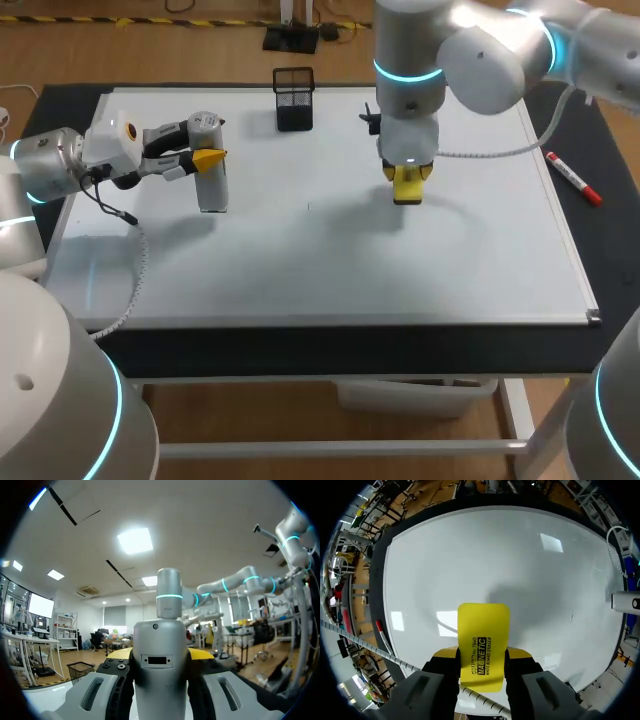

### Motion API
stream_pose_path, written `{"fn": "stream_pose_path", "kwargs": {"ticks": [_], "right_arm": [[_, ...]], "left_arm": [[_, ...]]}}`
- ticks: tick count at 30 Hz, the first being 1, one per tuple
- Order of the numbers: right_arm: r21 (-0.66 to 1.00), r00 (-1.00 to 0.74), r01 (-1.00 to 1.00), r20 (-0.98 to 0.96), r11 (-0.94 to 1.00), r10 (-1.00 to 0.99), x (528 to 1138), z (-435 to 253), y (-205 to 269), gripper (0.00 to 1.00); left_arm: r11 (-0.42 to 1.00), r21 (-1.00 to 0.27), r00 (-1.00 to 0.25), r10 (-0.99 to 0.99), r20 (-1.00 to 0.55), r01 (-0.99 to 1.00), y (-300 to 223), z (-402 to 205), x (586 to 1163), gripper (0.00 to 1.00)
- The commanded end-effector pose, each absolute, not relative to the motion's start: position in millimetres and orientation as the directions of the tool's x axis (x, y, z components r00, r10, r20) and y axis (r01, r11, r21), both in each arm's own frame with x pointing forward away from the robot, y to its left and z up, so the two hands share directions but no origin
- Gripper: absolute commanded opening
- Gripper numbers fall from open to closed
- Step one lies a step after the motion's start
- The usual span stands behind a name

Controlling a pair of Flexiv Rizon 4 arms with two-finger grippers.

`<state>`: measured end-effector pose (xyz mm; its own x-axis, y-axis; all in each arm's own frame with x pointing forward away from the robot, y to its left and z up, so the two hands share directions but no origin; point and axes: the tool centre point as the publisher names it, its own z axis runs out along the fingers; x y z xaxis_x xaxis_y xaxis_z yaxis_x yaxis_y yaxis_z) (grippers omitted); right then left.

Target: Pick up the inspection probe, press it on each red-marked spot on the whiteboard one by one, put down the probe, pick up the eraser, and wipe off all the red marks.

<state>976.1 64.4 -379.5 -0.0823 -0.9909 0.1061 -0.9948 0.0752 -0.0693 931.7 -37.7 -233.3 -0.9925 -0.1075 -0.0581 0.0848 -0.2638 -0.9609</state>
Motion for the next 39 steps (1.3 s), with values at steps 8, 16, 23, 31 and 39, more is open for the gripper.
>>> {"fn": "stream_pose_path", "kwargs": {"ticks": [8,16,23,31,39], "right_arm": [[-0.033,-0.067,-0.997,0.116,0.064,-0.991,1039,-389,71,0.00],[-0.014,-0.045,-0.999,0.103,0.043,-0.994,1071,-400,74,0.00],[-0.003,-0.047,-0.999,0.088,0.047,-0.995,1091,-406,70,0.00],[0.000,-0.045,-0.999,0.081,0.045,-0.996,1102,-413,68,0.00],[0.010,-0.040,-0.999,0.085,0.041,-0.996,1107,-418,65,0.00]], "left_arm": [[-0.265,-0.960,-0.992,-0.109,-0.060,0.087,-38,-233,932,0.00],[-0.265,-0.960,-0.992,-0.109,-0.060,0.087,-38,-233,932,0.00],[-0.265,-0.960,-0.992,-0.109,-0.060,0.087,-38,-233,932,0.00],[-0.265,-0.960,-0.992,-0.109,-0.060,0.087,-38,-233,932,0.00],[-0.265,-0.960,-0.992,-0.109,-0.060,0.087,-38,-233,932,0.00]]}}
